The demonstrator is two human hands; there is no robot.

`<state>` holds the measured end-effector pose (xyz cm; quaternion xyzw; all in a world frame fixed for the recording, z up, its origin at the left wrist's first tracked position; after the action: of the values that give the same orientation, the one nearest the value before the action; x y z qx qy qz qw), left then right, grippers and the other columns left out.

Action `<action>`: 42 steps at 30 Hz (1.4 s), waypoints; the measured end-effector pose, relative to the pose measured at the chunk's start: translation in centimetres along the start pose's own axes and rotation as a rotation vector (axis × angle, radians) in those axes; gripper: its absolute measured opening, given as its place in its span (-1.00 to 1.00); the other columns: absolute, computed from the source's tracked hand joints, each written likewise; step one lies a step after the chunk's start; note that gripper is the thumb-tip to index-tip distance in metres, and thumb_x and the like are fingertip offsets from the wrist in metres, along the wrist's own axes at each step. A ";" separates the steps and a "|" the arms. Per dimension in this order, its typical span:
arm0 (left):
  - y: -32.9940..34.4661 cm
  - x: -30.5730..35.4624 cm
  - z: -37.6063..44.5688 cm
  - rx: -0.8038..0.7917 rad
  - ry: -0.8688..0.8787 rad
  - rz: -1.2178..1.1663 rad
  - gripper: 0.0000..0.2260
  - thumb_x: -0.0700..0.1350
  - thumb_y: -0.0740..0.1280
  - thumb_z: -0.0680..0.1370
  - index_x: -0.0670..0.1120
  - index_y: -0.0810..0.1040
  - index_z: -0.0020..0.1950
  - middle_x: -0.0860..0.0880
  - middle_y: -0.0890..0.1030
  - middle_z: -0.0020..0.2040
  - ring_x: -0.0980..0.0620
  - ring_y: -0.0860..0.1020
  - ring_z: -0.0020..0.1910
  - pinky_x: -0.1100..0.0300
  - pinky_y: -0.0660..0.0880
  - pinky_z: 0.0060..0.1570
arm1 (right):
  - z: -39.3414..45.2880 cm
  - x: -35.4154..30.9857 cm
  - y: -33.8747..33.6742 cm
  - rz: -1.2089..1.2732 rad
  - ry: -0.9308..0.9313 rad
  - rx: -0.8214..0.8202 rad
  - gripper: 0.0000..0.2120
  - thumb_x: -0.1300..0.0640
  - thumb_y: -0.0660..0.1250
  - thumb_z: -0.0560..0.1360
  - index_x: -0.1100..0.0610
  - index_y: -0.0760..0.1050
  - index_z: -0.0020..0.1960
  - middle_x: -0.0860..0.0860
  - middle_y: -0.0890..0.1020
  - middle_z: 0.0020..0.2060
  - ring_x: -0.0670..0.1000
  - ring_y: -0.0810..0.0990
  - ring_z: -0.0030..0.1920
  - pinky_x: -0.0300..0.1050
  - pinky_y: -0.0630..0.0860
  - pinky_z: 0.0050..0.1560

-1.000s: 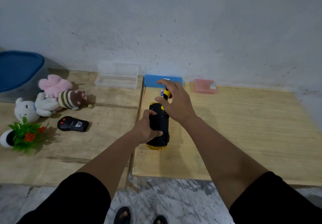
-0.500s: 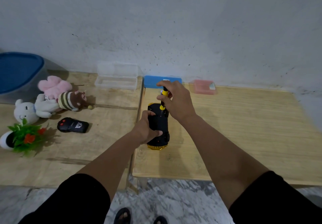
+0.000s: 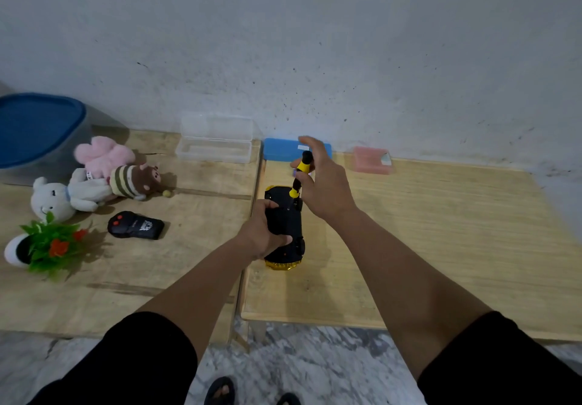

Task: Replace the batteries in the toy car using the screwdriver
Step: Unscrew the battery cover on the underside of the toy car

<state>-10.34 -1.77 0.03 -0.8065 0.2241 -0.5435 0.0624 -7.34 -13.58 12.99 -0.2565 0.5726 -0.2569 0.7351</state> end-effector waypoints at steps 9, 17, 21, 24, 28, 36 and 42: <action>-0.6 -0.3 0.1 -0.010 -0.006 0.022 -0.42 -0.22 0.49 0.37 0.09 0.21 0.18 -0.13 0.46 0.24 -0.16 0.50 0.15 -0.11 0.56 0.05 | 0.3 0.3 -0.6 -0.073 -0.010 -0.009 -0.65 0.21 0.34 0.49 0.06 0.45 0.26 0.06 0.46 -0.04 -0.02 0.41 -0.10 -0.31 0.29 -0.10; 0.4 0.2 0.0 -0.043 0.042 0.059 -0.46 -0.23 0.47 0.40 0.04 0.20 0.18 -0.11 0.48 0.20 -0.10 0.51 0.13 0.03 0.52 0.07 | 0.1 -0.5 -0.2 -0.025 -0.032 -0.030 -0.63 0.10 0.36 0.48 0.05 0.45 0.27 0.05 0.43 -0.01 0.01 0.44 -0.05 -0.20 0.37 -0.01; 0.1 -0.3 -0.1 -0.025 0.043 0.053 -0.45 -0.24 0.48 0.39 0.05 0.20 0.17 -0.14 0.50 0.19 -0.13 0.53 0.11 0.01 0.54 0.05 | 0.1 -0.3 -0.6 -0.036 -0.032 0.013 -0.64 0.27 0.28 0.51 0.08 0.46 0.30 0.11 0.56 0.04 0.05 0.50 0.01 -0.22 0.37 0.02; -0.2 -0.2 0.1 -0.027 0.050 0.066 -0.44 -0.22 0.48 0.38 0.07 0.20 0.17 -0.13 0.49 0.20 -0.14 0.52 0.12 0.02 0.54 0.05 | -0.3 -0.4 -0.3 -0.004 -0.043 -0.003 -0.60 0.24 0.26 0.52 0.06 0.40 0.34 0.07 0.54 0.12 0.00 0.48 0.07 -0.22 0.39 0.07; -0.5 -0.3 0.1 -0.018 0.049 0.060 -0.44 -0.22 0.49 0.38 0.07 0.21 0.16 -0.12 0.48 0.20 -0.14 0.50 0.14 -0.04 0.52 0.10 | 0.0 -0.4 -0.7 -0.003 -0.045 0.062 -0.69 0.15 0.38 0.47 0.05 0.52 0.21 0.05 0.47 -0.04 -0.05 0.45 -0.09 -0.50 0.32 -0.07; -1.1 -0.4 0.1 -0.009 0.066 0.073 -0.44 -0.23 0.50 0.35 0.08 0.22 0.13 -0.13 0.48 0.20 -0.15 0.51 0.13 -0.11 0.53 0.09 | -0.5 0.1 -0.6 0.083 -0.015 0.063 -0.60 0.11 0.39 0.46 0.04 0.46 0.28 0.01 0.50 -0.05 -0.04 0.50 -0.06 -0.31 0.41 -0.03; -0.9 -0.9 0.2 -0.017 0.049 0.075 -0.44 -0.24 0.49 0.36 0.08 0.22 0.14 -0.12 0.47 0.19 -0.15 0.51 0.12 -0.08 0.55 0.07 | -0.3 0.4 -0.7 0.040 0.006 0.049 -0.54 0.29 0.31 0.50 0.05 0.39 0.36 0.04 0.57 -0.01 -0.07 0.47 -0.05 -0.29 0.40 0.05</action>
<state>-10.20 -0.62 -0.46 -0.7846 0.2603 -0.5583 0.0703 -7.57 -14.33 13.13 -0.2263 0.5734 -0.2571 0.7443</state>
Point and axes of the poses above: each hand's wrist, its own z-axis towards the middle knuckle, its own y-axis out of the palm, x = y × z, the point moved 9 cm from there along z, towards the middle knuckle
